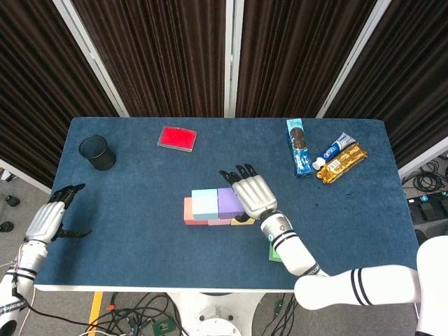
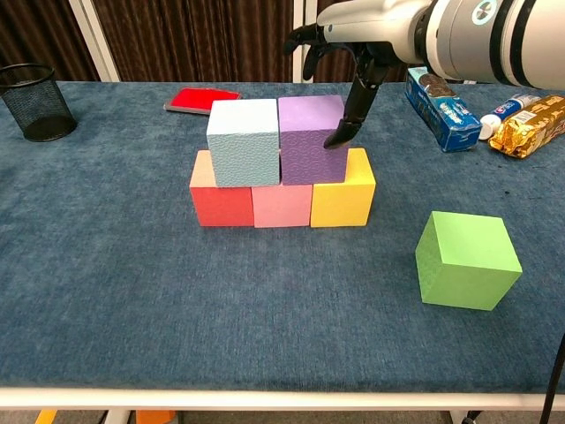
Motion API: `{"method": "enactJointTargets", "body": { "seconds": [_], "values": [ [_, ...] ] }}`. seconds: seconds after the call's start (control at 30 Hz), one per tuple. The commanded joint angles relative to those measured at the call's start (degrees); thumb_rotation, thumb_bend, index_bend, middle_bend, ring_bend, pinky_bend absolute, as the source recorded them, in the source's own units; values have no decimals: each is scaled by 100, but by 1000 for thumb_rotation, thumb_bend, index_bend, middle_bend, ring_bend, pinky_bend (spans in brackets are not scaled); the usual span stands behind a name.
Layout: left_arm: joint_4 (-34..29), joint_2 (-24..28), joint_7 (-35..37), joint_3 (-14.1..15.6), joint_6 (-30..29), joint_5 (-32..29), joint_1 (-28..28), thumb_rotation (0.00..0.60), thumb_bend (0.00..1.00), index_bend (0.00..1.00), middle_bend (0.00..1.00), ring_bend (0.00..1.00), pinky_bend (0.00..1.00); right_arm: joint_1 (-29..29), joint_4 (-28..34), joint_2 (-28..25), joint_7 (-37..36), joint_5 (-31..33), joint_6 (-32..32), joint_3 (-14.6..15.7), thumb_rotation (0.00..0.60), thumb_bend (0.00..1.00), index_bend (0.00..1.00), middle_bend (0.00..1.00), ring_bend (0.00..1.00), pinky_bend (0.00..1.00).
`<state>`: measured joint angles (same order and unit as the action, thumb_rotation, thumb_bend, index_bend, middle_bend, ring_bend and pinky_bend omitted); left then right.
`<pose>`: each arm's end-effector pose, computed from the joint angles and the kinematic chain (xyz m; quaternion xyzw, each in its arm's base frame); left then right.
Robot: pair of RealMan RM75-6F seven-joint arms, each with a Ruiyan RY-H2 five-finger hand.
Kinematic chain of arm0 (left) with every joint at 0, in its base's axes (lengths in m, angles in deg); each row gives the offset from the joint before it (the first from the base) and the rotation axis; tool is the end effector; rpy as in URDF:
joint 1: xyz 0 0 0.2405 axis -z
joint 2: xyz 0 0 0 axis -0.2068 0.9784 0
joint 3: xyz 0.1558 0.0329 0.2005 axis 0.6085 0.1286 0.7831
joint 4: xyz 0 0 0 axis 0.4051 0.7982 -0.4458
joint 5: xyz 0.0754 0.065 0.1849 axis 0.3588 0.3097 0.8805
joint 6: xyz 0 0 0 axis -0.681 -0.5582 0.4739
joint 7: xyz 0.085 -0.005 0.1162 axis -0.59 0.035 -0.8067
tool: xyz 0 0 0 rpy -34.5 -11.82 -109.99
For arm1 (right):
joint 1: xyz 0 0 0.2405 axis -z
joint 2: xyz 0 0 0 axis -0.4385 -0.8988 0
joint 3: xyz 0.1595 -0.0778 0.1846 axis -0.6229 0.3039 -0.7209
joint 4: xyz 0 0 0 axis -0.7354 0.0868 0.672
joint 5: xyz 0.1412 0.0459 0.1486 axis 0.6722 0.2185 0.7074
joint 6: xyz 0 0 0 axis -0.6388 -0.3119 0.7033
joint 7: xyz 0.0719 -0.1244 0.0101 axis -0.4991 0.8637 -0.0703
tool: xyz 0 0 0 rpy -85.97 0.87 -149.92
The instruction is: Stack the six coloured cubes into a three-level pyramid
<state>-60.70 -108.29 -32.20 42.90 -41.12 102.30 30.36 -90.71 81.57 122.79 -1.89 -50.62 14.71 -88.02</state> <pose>-0.3284 0.2596 0.1139 -0.5834 -0.5296 -0.4086 0.4606 -0.0239 -0.3307 0.0181 0.7740 -0.3776 0.3220 0.3933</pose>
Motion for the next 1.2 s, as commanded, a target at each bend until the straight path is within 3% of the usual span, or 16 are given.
{"method": "enactJointTargets", "body": {
  "seconds": [0.03, 0.4, 0.73, 1.2],
  "values": [
    [-15, 11, 13, -5, -16, -3, -9, 600, 36, 77, 88, 0, 66, -4, 6, -24, -102, -20, 55, -66, 600, 4, 0, 140, 0, 0],
    [-40, 66, 162, -7, -58, -16, -63, 600, 36, 78, 88, 0, 67, -494, -167, 161, -195, 352, 461, -472, 600, 1, 0, 172, 0, 0],
    [81, 25, 335, 11, -69, 19, -91, 600, 36, 79, 88, 0, 67, -879, -561, 480, -45, 738, 484, -424, 600, 17, 0, 258, 0, 0],
    [133, -10, 342, 38, -51, 35, -104, 600, 36, 80, 88, 0, 67, -1056, -636, 571, 125, 883, 256, -334, 600, 77, 0, 410, 0, 0]
  ]
}}
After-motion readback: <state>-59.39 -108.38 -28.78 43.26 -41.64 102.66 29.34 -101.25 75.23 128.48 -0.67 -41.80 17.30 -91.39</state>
